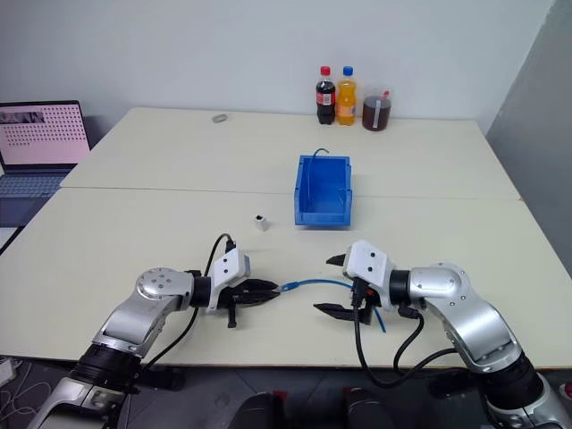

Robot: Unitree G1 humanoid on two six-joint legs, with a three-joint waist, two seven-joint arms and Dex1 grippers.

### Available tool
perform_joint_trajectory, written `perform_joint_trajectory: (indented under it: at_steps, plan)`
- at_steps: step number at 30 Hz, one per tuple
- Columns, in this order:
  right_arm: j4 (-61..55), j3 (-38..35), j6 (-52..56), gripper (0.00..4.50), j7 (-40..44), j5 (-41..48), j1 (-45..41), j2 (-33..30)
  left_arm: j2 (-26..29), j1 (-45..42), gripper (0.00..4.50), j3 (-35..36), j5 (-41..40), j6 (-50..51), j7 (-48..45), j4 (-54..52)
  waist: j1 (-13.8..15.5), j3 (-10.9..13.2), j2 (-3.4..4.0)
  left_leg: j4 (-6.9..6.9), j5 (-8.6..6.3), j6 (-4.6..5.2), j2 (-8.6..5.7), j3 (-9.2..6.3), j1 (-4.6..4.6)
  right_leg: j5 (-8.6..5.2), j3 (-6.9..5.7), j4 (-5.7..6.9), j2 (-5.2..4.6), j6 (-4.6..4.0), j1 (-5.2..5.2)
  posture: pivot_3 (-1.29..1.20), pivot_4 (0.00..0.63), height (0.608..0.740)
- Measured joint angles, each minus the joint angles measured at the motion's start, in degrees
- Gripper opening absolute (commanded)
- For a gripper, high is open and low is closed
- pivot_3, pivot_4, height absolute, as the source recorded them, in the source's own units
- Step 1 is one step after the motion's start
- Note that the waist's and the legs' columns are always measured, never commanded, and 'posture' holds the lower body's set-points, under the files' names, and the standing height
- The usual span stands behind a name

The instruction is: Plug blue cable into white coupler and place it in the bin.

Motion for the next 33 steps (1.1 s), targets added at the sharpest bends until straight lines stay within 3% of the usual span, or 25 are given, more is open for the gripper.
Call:
perform_joint_trajectory:
  at_steps: [10, 16, 25, 33]
  plan:
    - [-6.25, -6.53, 4.57, 4.5, -3.83, 6.21, 7.47, 0.07, -0.83, 0.79, 0.24, 4.49, -7.14, 3.63, -0.54, -4.63, -0.05, 0.08, -0.1, -0.02, 0.0, 0.0, 0.01, -0.06, -0.09, -0.02, -0.03, -0.01, 0.0, 0.0, -0.07, 0.0, 0.15, 0.74]
    - [-11.29, -9.85, 10.54, 4.5, -6.43, 17.89, 12.03, 4.12, 0.53, -1.8, 0.24, 5.78, -15.26, 13.05, -2.94, -11.18, -0.15, 0.09, -0.12, -0.05, 0.0, 0.0, 0.0, -0.21, -0.12, -0.07, -0.15, -0.01, 0.01, -0.01, -0.04, 0.0, 0.15, 0.74]
    - [-11.27, -14.01, 17.94, 4.5, -16.89, 31.64, 11.22, 11.31, 0.06, -7.26, 0.24, 10.37, -30.07, 30.47, -2.36, -13.29, -0.53, 0.1, -0.13, -0.05, 0.0, 0.0, -0.01, -0.41, -0.18, -0.1, -0.3, -0.02, 0.02, -0.05, -0.03, 0.0, 0.15, 0.74]
    - [-2.48, -15.88, 16.06, 4.5, -20.81, 33.09, 5.36, 14.91, -2.38, -9.16, 0.24, 14.52, -39.66, 39.95, 1.99, -13.54, -1.27, 0.12, -0.12, -0.05, 0.0, 0.0, -0.02, -0.65, -0.33, -0.13, -0.57, -0.04, 0.03, -0.12, -0.04, 0.0, 0.15, 0.74]
